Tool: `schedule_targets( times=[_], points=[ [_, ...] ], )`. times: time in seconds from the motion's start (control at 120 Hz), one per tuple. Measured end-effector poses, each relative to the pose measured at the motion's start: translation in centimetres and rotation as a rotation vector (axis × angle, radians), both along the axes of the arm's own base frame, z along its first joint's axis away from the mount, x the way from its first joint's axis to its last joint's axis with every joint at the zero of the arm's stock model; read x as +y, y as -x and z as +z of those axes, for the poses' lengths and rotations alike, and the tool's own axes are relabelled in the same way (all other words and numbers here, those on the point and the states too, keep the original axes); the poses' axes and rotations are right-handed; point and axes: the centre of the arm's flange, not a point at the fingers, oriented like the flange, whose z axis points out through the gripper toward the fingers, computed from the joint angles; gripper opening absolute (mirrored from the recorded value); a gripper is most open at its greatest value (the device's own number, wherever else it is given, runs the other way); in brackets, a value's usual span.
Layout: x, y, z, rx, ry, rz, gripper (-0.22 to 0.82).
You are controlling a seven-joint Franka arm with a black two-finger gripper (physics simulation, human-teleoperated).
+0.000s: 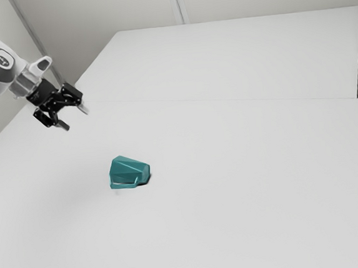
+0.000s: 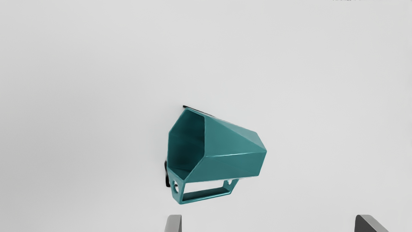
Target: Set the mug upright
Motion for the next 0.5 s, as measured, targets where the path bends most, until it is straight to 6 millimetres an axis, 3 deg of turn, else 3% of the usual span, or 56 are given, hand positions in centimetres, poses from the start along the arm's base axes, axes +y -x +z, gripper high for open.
schedule_targets(
  times=[0.075,0.258,0.358,0.5],
  points=[
    [1.0,0.7,-2.4,-0.017,0.104,0.061,0.58],
    [3.1,0.9,-5.6,-0.075,0.258,0.166,0.58],
    [2.9,0.5,-9.5,-0.061,0.319,0.19,0.58],
    [4.1,1.3,-13.2,-0.066,0.373,0.223,0.58]
  ],
)
